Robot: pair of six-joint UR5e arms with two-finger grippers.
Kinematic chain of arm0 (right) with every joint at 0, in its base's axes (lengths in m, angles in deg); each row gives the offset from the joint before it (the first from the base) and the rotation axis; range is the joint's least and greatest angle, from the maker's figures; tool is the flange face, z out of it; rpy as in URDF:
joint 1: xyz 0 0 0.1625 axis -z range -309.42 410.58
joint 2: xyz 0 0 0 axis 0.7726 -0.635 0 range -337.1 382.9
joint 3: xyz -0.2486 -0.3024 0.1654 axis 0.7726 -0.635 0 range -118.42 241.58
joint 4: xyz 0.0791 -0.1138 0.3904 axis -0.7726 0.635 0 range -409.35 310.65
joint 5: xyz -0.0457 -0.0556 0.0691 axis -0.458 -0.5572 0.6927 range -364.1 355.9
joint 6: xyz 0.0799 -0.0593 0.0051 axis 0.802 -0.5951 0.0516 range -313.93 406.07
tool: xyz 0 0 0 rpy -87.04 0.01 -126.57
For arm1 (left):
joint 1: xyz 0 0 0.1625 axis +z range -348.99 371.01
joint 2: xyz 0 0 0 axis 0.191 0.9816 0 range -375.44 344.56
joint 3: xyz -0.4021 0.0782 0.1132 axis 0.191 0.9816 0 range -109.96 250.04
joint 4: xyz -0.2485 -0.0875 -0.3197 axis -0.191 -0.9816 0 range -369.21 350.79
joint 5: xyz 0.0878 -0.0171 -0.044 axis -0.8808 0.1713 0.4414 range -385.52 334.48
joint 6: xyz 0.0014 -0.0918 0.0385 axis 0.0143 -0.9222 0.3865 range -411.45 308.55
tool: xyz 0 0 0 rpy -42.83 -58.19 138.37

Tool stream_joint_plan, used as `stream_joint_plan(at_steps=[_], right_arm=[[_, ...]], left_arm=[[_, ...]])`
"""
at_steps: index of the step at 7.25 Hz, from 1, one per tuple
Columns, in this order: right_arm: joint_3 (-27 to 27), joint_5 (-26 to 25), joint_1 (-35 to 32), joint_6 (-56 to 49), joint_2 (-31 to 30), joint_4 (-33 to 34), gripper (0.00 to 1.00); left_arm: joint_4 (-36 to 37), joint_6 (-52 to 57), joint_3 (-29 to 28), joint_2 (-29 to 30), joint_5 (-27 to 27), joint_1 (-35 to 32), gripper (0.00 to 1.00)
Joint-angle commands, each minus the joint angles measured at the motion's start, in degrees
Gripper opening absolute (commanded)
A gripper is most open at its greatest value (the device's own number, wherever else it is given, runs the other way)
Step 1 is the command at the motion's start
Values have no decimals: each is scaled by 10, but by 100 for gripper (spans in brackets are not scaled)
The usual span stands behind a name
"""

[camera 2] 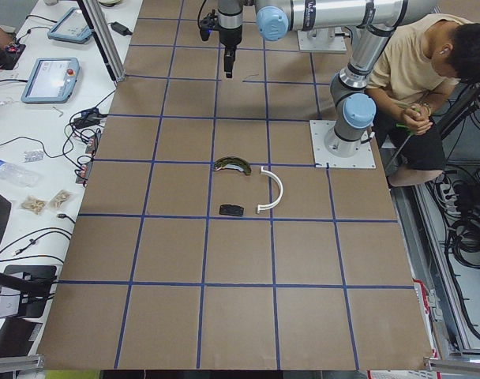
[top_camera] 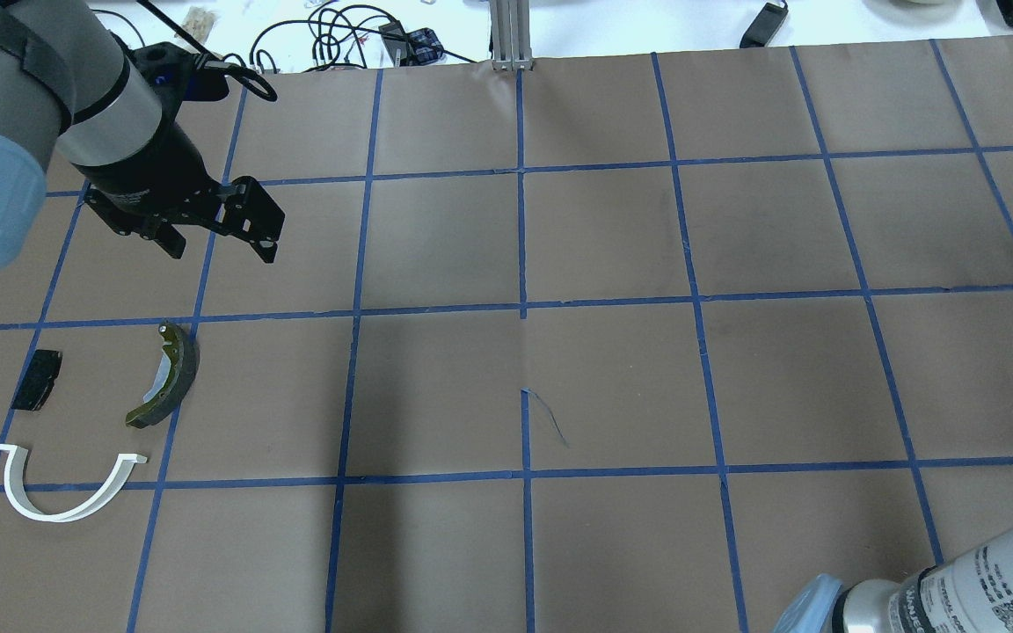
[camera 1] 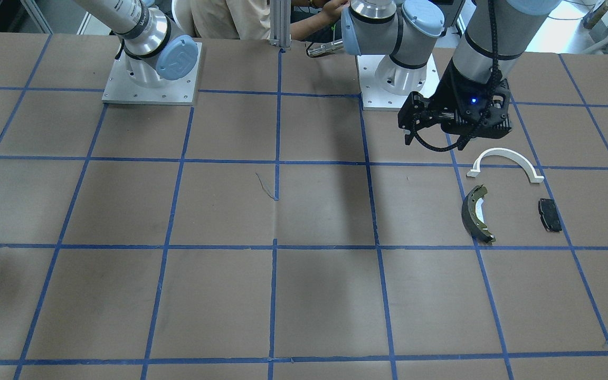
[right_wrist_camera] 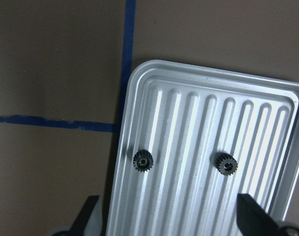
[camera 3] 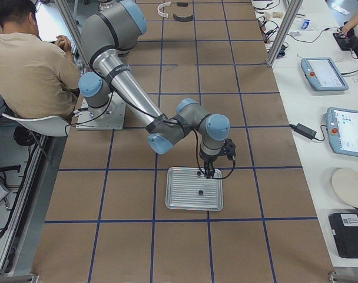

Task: Place bearing gear from tray to pile

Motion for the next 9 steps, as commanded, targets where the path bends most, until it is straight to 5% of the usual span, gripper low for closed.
stream_joint_plan(at_steps=[1,9], right_arm=[[-4,1,34,-47,56,59,89],[-7,4,42,-78,89,107,78]], left_arm=[[0,1,0,1,0,0,100],[0,1,1,0,1,-1,100]])
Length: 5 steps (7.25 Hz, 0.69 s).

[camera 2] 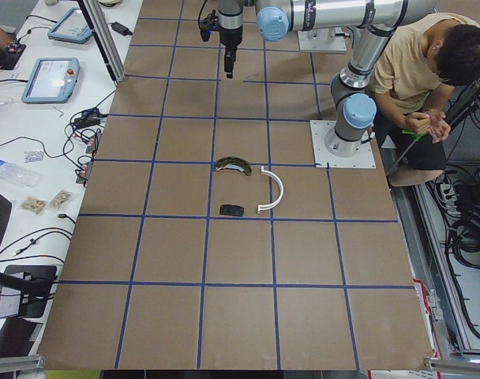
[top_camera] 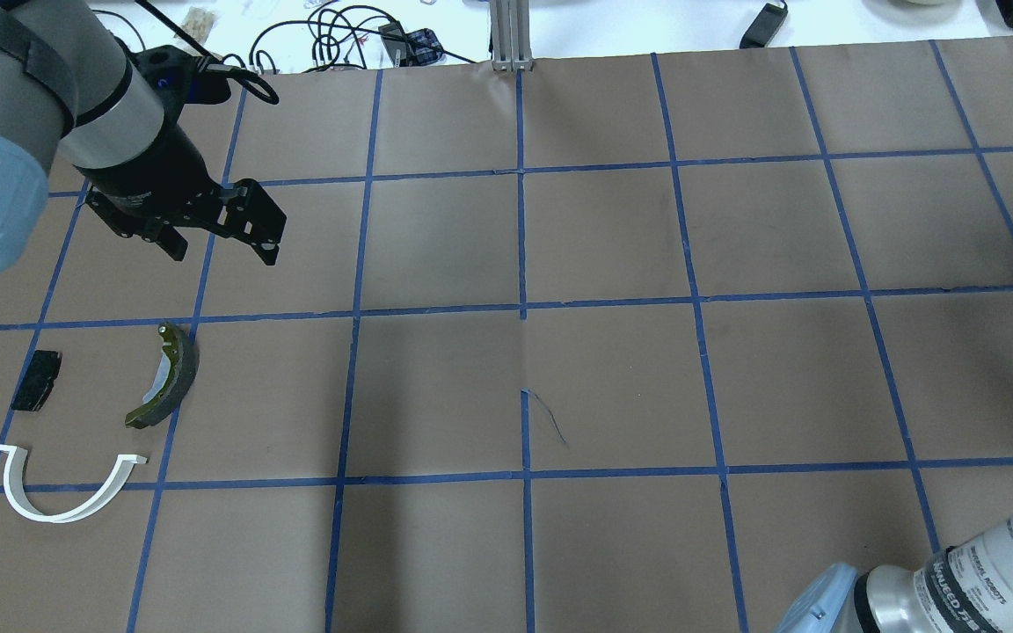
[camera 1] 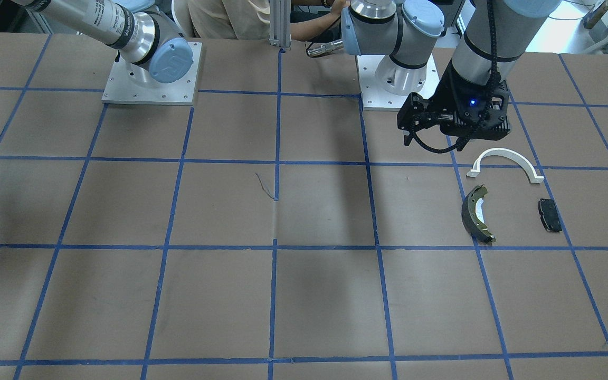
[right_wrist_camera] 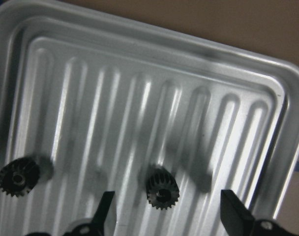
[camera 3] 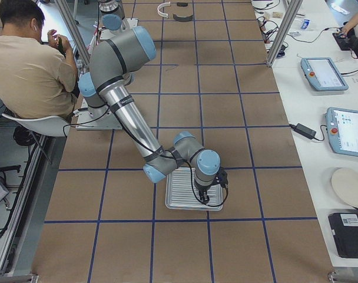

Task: Place bearing gear from tray to pile

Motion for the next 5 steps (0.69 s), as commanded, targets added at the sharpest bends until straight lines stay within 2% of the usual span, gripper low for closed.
stream_joint_plan(at_steps=[1,3,4,5], right_arm=[[0,6,0,-1,2,1,74],[0,12,0,-13,3,2,52],[0,16,0,-18,4,2,46],[0,15,0,-19,3,2,32]], left_arm=[[1,-1,0,0,1,1,100],[1,-1,1,0,1,0,100],[0,-1,0,0,1,0,100],[1,-1,0,0,1,0,100]])
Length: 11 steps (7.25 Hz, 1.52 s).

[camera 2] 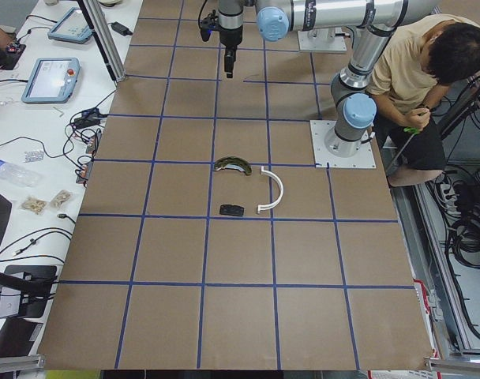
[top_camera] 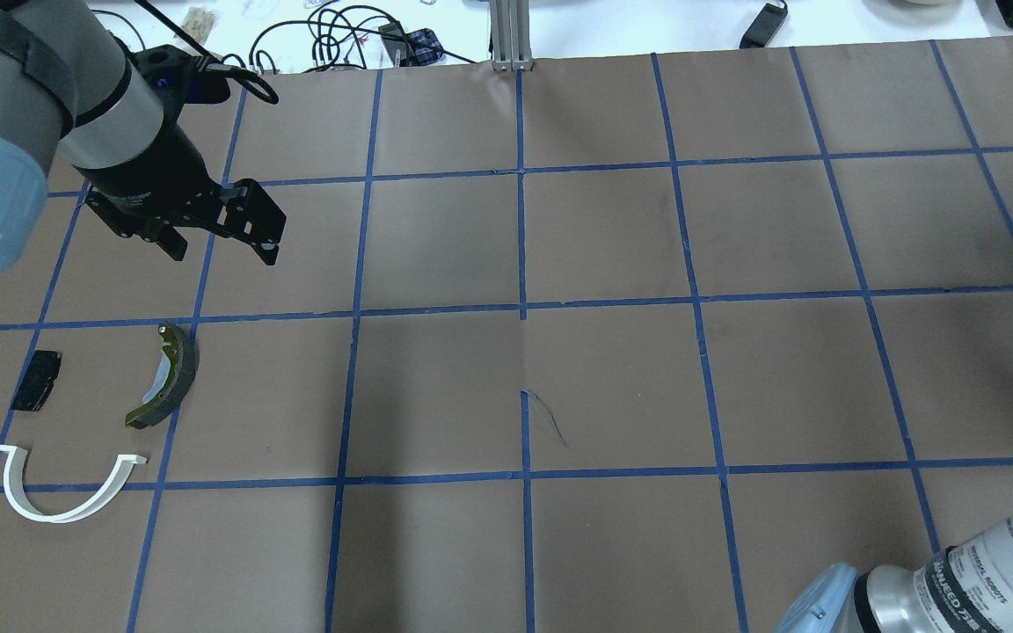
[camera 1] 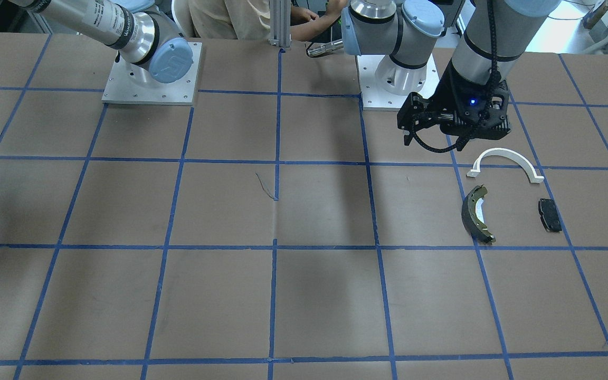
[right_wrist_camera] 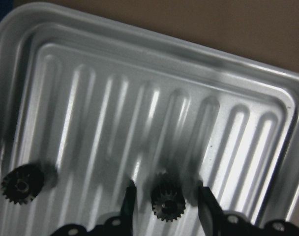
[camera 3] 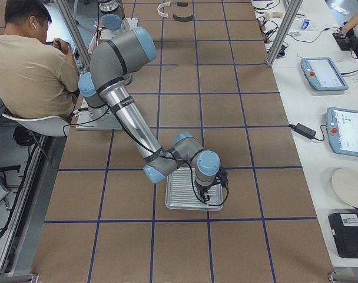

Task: Place bearing gear from tray to pile

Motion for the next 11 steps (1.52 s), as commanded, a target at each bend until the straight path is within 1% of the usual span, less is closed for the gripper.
stream_joint_plan(at_steps=[1,2,3,4,5,6,7,8,9,10,11], right_arm=[[0,2,0,-4,-3,0,20],[0,2,0,-1,-5,-2,12],[0,3,-3,3,-9,-3,8],[2,12,-17,7,-24,-10,8],[7,19,-55,11,-60,-18,8],[6,31,-105,64,-94,-81,8],[7,31,-164,135,-127,-98,9],[7,22,-244,214,-134,-99,10],[14,21,-309,307,-142,-102,10],[35,22,-372,409,-144,-105,10],[60,21,-437,534,-144,-100,10]], left_arm=[[0,0,0,2,1,0,100],[1,1,0,2,1,1,100],[0,1,0,0,1,1,100],[0,0,0,0,1,1,100],[1,0,0,2,1,0,100],[1,0,0,3,1,0,100],[0,0,0,0,1,0,100],[0,0,0,1,1,1,100],[1,1,0,3,1,0,100],[1,1,0,3,1,0,100],[0,1,0,3,1,1,100]])
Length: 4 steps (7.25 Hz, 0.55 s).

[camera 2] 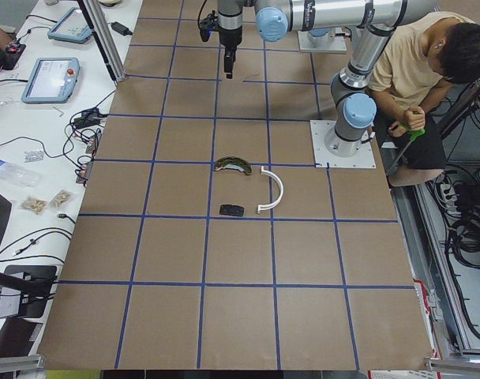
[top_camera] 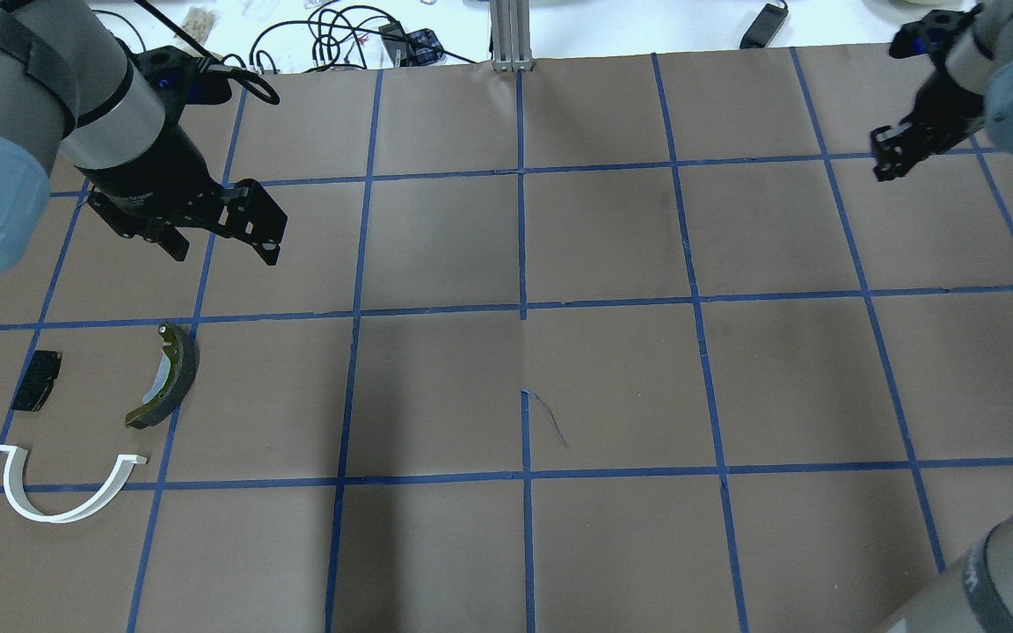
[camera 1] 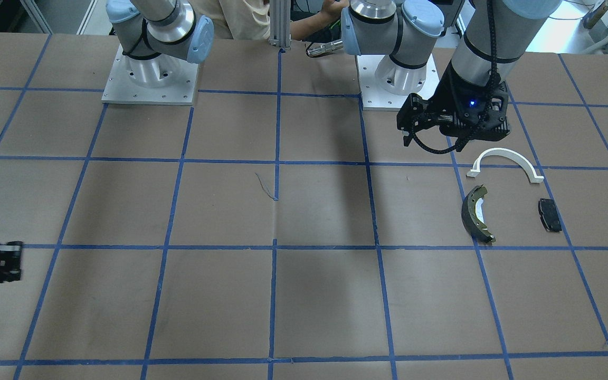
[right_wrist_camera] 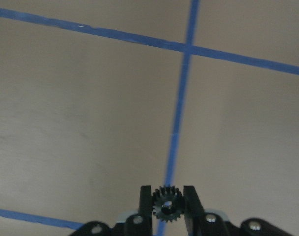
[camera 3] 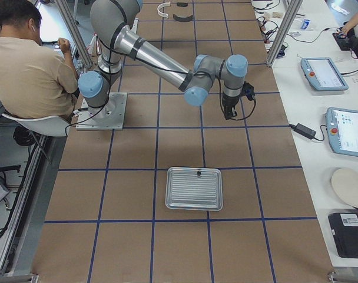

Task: Place bearing gear from tray to pile

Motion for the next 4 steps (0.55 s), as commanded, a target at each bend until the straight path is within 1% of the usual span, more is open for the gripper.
stream_joint_plan(at_steps=[1,2,3,4], right_arm=[[41,-4,-166,235,-4,6,9],[42,-4,-246,344,1,6,9],[45,3,-312,432,4,7,9],[46,4,-373,482,12,8,8]], left_arm=[[0,0,0,0,-1,1,100],[0,0,0,1,0,0,100],[0,0,0,2,-1,0,100],[-1,1,0,-1,-1,1,100]])
